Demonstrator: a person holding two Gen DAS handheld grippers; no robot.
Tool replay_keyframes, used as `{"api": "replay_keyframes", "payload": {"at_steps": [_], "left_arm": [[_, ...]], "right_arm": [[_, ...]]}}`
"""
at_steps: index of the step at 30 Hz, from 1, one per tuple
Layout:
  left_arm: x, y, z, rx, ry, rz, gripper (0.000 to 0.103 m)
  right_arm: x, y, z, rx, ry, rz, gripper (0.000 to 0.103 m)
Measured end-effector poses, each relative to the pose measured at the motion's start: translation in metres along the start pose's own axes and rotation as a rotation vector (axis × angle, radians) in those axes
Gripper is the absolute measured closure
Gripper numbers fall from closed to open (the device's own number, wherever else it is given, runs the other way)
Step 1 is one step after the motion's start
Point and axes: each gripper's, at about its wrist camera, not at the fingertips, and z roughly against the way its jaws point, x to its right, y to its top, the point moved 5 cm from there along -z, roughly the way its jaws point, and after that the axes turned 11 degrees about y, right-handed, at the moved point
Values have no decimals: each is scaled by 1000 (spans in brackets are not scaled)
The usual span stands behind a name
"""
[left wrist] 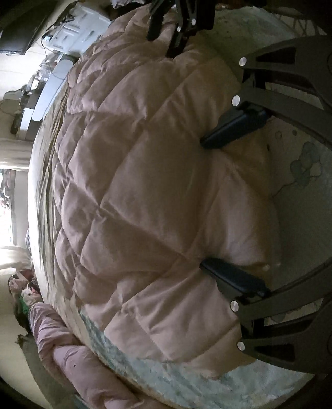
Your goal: Fold large clothes
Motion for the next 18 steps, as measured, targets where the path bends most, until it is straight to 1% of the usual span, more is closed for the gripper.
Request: {"api": "replay_keyframes", "payload": {"at_steps": [4, 9, 11, 15, 18], "left_arm": [[-1, 3, -10, -8, -11, 5, 21], [1, 4, -7, -12, -17, 12, 21], [1, 5, -3, -12, -20, 17, 21], [0, 6, 3, -11, -25, 32, 21], [0, 6, 8, -8, -23, 37, 21]], "right_arm": [[5, 2, -10, 7, -2, -7, 7], [-2, 2, -15, 17, -19, -4, 6], [1, 3, -10, 29, 5, -15, 6], [1, -2, 13, 79, 43, -34, 6], [5, -3, 32, 141, 69, -75, 4]]}}
